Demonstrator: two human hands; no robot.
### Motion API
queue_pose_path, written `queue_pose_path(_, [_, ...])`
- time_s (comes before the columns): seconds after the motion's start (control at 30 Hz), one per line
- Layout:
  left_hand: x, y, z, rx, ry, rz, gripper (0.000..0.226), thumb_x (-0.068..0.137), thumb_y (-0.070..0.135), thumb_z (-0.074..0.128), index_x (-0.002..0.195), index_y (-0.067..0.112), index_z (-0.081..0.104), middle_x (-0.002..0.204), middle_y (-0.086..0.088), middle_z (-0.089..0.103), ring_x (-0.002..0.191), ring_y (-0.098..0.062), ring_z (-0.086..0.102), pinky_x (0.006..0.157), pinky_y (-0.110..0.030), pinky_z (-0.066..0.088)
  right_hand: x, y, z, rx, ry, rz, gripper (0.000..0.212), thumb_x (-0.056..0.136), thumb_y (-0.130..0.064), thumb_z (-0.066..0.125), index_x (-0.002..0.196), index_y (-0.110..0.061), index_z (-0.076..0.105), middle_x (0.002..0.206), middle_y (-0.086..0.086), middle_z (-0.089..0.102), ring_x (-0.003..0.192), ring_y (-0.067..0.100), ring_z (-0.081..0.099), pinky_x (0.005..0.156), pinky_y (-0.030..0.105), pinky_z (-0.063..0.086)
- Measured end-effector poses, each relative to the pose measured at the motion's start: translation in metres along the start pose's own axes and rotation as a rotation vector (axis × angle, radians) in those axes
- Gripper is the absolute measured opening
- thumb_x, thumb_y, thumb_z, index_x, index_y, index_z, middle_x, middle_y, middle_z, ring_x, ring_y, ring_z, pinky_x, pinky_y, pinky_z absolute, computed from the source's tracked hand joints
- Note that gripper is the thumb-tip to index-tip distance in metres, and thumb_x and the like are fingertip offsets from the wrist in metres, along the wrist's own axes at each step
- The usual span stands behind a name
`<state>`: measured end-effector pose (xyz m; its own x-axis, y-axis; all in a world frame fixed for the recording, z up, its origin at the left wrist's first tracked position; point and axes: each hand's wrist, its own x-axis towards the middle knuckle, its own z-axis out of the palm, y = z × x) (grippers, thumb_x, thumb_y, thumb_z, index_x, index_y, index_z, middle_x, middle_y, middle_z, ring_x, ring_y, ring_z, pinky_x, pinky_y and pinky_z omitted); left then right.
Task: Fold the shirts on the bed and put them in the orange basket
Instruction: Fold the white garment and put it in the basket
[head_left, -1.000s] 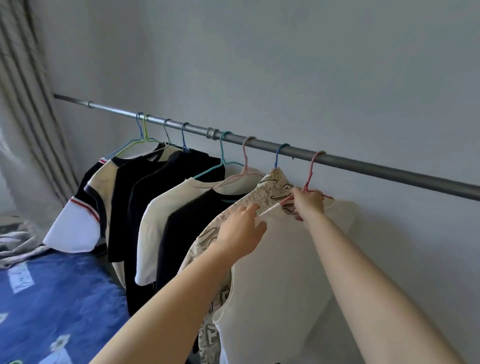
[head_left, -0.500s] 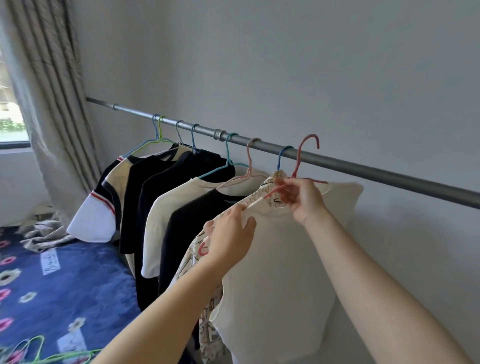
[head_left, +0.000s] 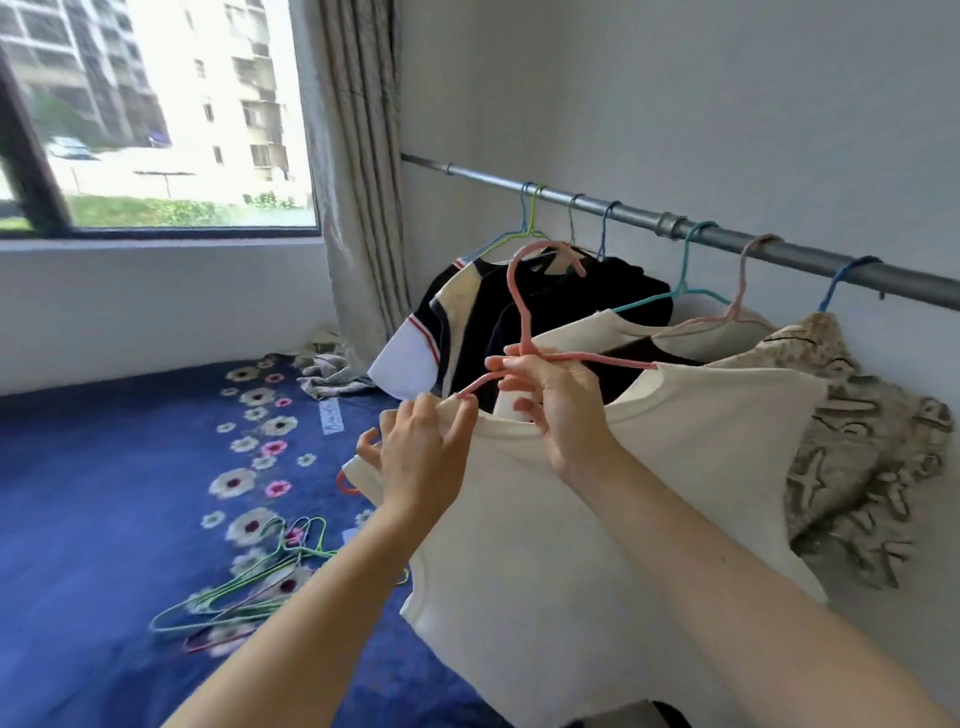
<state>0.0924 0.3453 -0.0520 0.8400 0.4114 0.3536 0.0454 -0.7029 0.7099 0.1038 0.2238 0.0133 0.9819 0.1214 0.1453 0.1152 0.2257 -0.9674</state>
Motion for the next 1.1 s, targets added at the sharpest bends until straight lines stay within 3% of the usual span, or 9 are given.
queue_pose_path(0.13, [0.021,-0.058,-0.067,0.105,0.03,-0.078,0.032,0.094,0.045,0.029,0.089,0.019,0.046,0.108,-0.006,0.055,0.11,-0.025,0.044,0.104,-0.047,0.024,-0.01,0.023,0.093,0.024,-0.045,-0.021,0.012,0.089,-0.009,0.061,0.082,-0.013,0.07,0.083,0.002,0.073,0.063,0.006,0.06,0.062,0.02,0.046])
queue_pose_path(0.23, [0.033,-0.104,-0.127,0.24,0.074,-0.092,0.023,0.098,0.031,0.028,0.086,0.017,0.043,0.107,-0.01,0.057,0.109,-0.028,0.047,0.104,-0.047,0.021,-0.019,0.037,0.166,0.036,-0.068,-0.085,0.006,0.089,-0.005,0.062,0.088,-0.006,0.067,0.079,0.003,0.072,0.057,0.004,0.061,0.054,0.016,0.045])
queue_pose_path(0.33, [0.047,-0.158,-0.193,0.38,0.099,-0.081,0.023,0.098,0.024,0.026,0.084,0.017,0.043,0.1,-0.009,0.059,0.104,-0.03,0.053,0.105,-0.049,0.025,-0.034,0.049,0.24,-0.028,-0.057,-0.164,0.01,0.089,-0.011,0.064,0.082,-0.017,0.068,0.085,0.006,0.073,0.061,0.005,0.061,0.055,0.016,0.046])
queue_pose_path(0.43, [0.056,-0.211,-0.262,0.388,0.145,-0.12,0.031,0.099,0.027,0.027,0.085,0.013,0.05,0.093,-0.01,0.057,0.098,-0.034,0.053,0.086,-0.039,0.038,-0.048,0.052,0.308,-0.022,-0.086,-0.219,0.009,0.089,-0.013,0.065,0.084,-0.019,0.069,0.084,0.002,0.074,0.063,0.005,0.063,0.057,0.017,0.05])
queue_pose_path(0.57, [0.067,-0.292,-0.354,0.271,0.232,-0.305,0.034,0.098,0.026,0.029,0.08,0.006,0.049,0.085,-0.012,0.05,0.085,-0.034,0.048,0.07,-0.034,0.033,-0.051,0.047,0.38,0.104,-0.076,-0.196,0.007,0.089,-0.008,0.063,0.088,-0.007,0.07,0.085,0.008,0.074,0.062,0.013,0.062,0.058,0.023,0.052])
queue_pose_path(0.7, [0.074,-0.323,-0.422,0.188,0.335,-0.294,0.041,0.099,0.02,0.029,0.063,0.005,0.04,0.061,-0.008,0.044,0.064,-0.028,0.04,0.055,-0.035,0.025,-0.051,0.044,0.437,0.341,-0.188,-0.056,0.011,0.087,0.002,0.061,0.081,-0.005,0.066,0.077,0.01,0.072,0.066,0.019,0.062,0.062,0.026,0.054])
queue_pose_path(0.83, [0.088,-0.34,-0.472,0.215,0.429,-0.262,0.034,0.101,0.02,0.027,0.08,0.002,0.046,0.061,-0.005,0.036,0.075,-0.026,0.036,0.067,-0.031,0.024,-0.045,0.04,0.487,0.579,-0.185,0.023,0.016,0.085,0.009,0.058,0.076,-0.003,0.064,0.069,0.011,0.07,0.063,0.02,0.061,0.059,0.024,0.054])
queue_pose_path(1.0, [0.105,-0.375,-0.505,0.208,0.519,-0.298,0.038,0.102,0.026,0.027,0.083,0.001,0.049,0.081,-0.019,0.051,0.078,-0.033,0.049,0.076,-0.041,0.045,-0.026,0.046,0.536,0.668,-0.185,0.034,0.012,0.084,0.011,0.058,0.084,-0.001,0.061,0.07,0.012,0.068,0.061,0.018,0.062,0.056,0.023,0.053])
queue_pose_path(1.1, [0.119,-0.385,-0.513,0.115,0.554,-0.38,0.044,0.102,0.026,0.028,0.095,-0.008,0.057,0.094,-0.026,0.057,0.088,-0.037,0.052,0.081,-0.041,0.043,-0.01,0.054,0.558,0.719,-0.162,0.071,0.012,0.085,0.01,0.058,0.084,-0.002,0.061,0.068,0.01,0.068,0.058,0.016,0.062,0.055,0.022,0.053])
